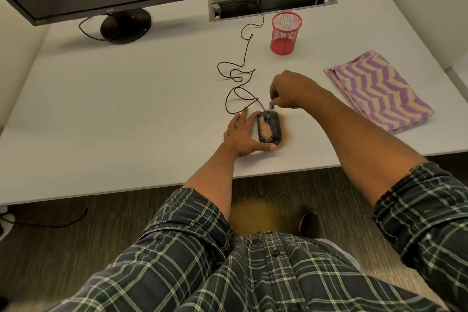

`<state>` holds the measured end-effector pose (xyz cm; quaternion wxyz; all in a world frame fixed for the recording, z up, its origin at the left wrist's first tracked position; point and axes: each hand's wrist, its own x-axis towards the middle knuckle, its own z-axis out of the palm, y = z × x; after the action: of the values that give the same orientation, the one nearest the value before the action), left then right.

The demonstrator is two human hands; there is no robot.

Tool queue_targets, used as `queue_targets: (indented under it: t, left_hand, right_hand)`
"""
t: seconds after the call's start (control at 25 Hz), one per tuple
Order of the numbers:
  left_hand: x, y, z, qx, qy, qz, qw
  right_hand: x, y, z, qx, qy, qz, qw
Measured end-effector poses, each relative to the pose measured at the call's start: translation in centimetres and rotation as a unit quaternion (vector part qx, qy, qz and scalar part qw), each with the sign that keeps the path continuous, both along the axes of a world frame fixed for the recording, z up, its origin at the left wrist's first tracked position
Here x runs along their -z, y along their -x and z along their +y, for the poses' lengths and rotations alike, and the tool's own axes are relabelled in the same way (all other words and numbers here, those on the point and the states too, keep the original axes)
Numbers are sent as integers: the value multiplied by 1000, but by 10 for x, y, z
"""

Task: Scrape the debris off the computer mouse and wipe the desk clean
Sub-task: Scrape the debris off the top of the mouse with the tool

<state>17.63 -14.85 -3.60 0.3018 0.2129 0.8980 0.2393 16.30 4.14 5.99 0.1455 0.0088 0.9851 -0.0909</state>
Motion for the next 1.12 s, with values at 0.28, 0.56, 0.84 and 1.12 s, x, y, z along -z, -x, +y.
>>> queue_targets:
  t: [0.28,0.56,0.84,1.12]
  left_hand:
    - [-2,0,1,-3,9,-6,1000]
    - [0,0,0,-5,1,-6,1000]
    - [1,0,0,1,3,1,1000]
    - [-1,-2,0,-4,-2,3,1000]
  right_hand:
    - [-7,4,7,-19,43,-42,998]
    - [-5,-3,11,-12,53,-40,998]
    - [1,-19,14,29,86,-13,996]
    - [0,-24,7,-5,92,-11,996]
